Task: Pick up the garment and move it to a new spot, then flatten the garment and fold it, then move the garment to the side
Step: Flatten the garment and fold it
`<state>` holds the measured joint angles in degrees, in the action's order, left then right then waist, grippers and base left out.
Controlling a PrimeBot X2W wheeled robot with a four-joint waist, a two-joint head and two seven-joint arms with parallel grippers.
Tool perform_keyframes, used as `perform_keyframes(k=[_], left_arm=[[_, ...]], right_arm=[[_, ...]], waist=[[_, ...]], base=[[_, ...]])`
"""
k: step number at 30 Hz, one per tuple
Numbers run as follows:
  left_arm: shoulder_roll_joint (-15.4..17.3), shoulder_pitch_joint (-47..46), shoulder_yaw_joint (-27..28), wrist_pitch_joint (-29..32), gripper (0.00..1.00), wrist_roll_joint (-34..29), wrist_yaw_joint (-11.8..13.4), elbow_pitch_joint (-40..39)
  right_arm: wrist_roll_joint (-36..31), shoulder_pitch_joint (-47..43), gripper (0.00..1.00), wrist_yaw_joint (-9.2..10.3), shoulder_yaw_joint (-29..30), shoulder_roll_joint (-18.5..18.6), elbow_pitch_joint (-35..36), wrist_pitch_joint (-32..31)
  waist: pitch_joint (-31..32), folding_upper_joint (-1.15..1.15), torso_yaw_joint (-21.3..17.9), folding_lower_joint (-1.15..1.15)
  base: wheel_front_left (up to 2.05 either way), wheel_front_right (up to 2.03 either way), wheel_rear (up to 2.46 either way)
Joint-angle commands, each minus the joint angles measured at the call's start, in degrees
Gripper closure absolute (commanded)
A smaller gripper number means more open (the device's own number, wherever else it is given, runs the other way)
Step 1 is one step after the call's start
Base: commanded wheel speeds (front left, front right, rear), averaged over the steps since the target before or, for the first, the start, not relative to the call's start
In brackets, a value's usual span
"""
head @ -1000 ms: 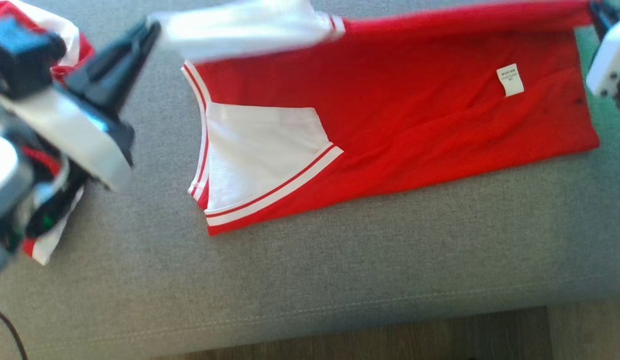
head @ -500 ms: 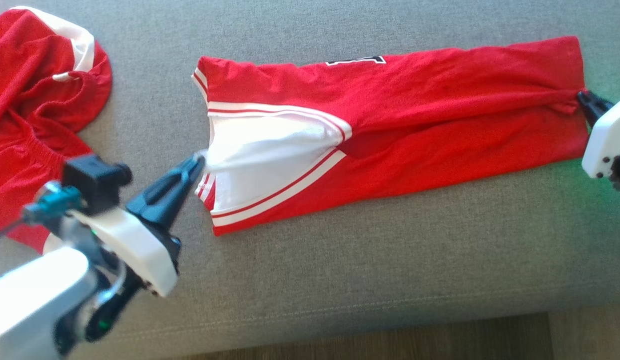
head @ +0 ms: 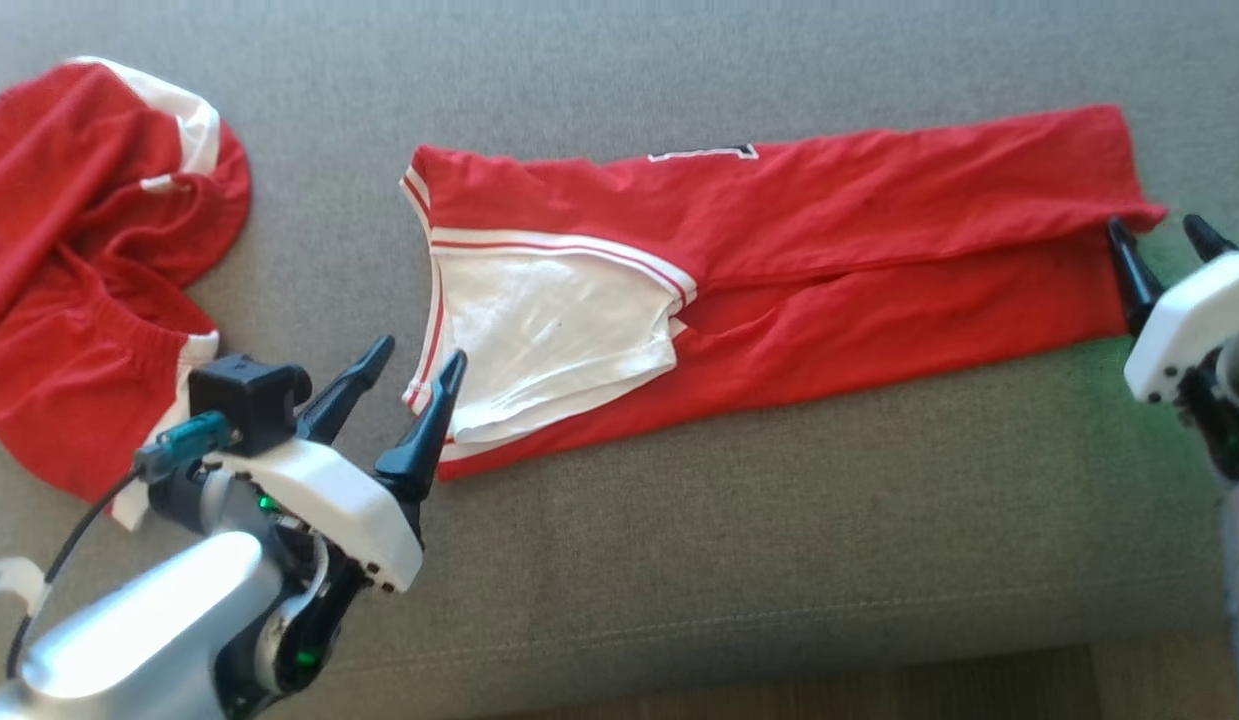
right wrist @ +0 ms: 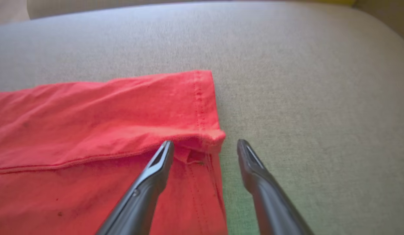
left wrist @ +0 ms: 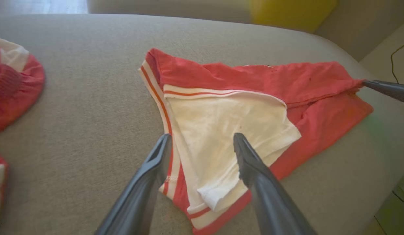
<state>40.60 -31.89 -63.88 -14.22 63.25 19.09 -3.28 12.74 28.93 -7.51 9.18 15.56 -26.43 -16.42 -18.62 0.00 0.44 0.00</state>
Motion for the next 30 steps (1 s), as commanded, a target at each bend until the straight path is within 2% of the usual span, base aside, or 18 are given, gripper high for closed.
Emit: perform_keyframes(k=[1,5,9,12,15,18,21,26,30], left_arm=[[1.34,-0.01,3.76,-0.74,0.0,-1.05,0.62,-1.01],[-2.28,7.0,12.5,-0.76,0.0,-6.81,4.52,-2.35],[-6.84,14.68,19.78,-0.76,0.0,-15.45,7.47,-4.45],[-11.01,19.79,24.58,-0.77,0.0,-23.54,9.75,-5.87],[-14.88,23.84,27.51,-0.77,0.0,-31.25,10.87,-6.99],[-17.85,26.72,29.02,-0.77,0.0,-37.48,10.77,-7.45],[-20.09,28.68,29.43,-0.77,0.0,-41.74,9.61,-7.12],[-23.08,30.31,30.1,-0.77,0.0,-45.22,6.43,-6.01],[-24.81,30.51,30.74,-0.77,0.0,-46.4,3.6,-4.5]], right_arm=[[-0.72,-0.8,0.0,0.02,0.17,0.04,2.41,1.34],[-3.42,-4.11,0.0,0.02,4.55,-4.31,3.99,6.68],[-4.18,-7.09,0.0,0.02,8.08,-8.85,4.04,9.07],[-4.16,-7.82,0.0,0.02,10.37,-10.5,2.75,10.25],[-3.27,-6.91,0.0,0.02,13.15,-11.38,0.55,11.07],[-3.89,-4.96,0.0,0.02,15.43,-11.55,-2.35,11.27],[-5.41,-2.25,0.0,0.02,17.81,-10.92,-5.77,11.19],[-9.69,3.47,0.0,0.02,22.2,-8.55,-11.57,11.85],[-17.16,7.16,0.0,0.02,26.13,-6.06,-16.83,10.94]], waist=[[1.42,0.0,0.04,0.0],[4.47,0.0,-0.02,0.0],[6.9,0.0,0.13,0.0],[8.38,0.0,0.76,0.0],[9.68,0.0,2.13,0.0],[10.43,0.0,3.71,0.0],[10.79,0.0,5.57,0.0],[10.35,0.0,8.24,0.0],[9.48,0.0,9.71,0.0]], base=[[0.0,0.0,0.0],[0.0,0.0,0.0],[0.0,0.0,0.0],[0.0,0.0,0.0],[0.0,0.0,0.0],[0.0,0.0,0.0],[0.0,0.0,0.0],[0.0,0.0,0.0],[0.0,0.0,0.0]])
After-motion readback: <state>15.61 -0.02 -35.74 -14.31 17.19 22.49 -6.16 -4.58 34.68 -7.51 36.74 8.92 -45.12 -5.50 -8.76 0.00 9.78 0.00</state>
